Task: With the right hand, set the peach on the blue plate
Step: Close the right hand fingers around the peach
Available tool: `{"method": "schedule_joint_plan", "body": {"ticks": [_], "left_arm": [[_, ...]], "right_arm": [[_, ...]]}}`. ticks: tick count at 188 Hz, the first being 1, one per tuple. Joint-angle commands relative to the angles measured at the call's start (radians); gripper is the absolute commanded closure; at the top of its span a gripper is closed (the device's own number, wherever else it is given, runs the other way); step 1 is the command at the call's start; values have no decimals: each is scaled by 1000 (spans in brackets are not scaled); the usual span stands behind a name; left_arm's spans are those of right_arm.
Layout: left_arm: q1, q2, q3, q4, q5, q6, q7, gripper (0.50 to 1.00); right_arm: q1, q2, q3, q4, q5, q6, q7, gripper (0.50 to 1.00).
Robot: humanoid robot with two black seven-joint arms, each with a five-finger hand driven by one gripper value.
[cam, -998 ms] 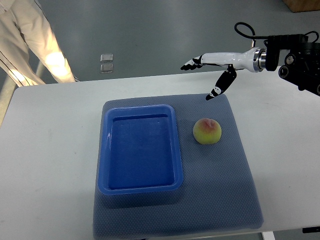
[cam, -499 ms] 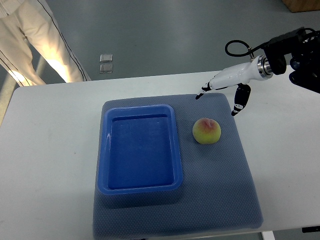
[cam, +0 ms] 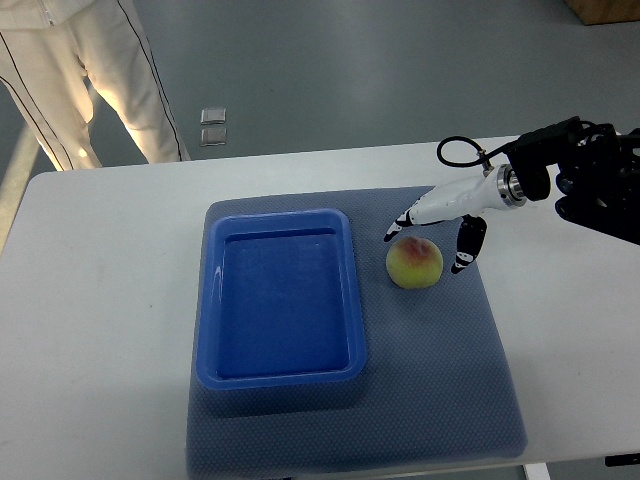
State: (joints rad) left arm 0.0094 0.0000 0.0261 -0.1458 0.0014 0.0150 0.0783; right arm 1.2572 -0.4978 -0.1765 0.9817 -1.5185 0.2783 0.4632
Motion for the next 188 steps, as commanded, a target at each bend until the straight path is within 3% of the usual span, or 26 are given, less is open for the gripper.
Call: {"method": "schedule_joint_plan", "body": {"ticks": [1, 137, 166, 167, 188], "left_arm": [[0, 0, 0, 0, 0, 0, 0, 500], [0, 0, 0, 0, 0, 0, 0, 500], [0, 0, 0, 0, 0, 0, 0, 500], [0, 0, 0, 0, 0, 0, 0, 500], [0, 0, 0, 0, 0, 0, 0, 500]], "right_arm": [[-16, 1, 2, -3, 0, -24, -1, 572], [-70, 50, 8, -37, 6, -80, -1, 576], [-75, 50, 8, -35, 6, -85, -1, 615], [-75, 50, 6, -35, 6, -84, 0, 674], [-75, 54, 6, -35, 4, -83, 0, 750]]}}
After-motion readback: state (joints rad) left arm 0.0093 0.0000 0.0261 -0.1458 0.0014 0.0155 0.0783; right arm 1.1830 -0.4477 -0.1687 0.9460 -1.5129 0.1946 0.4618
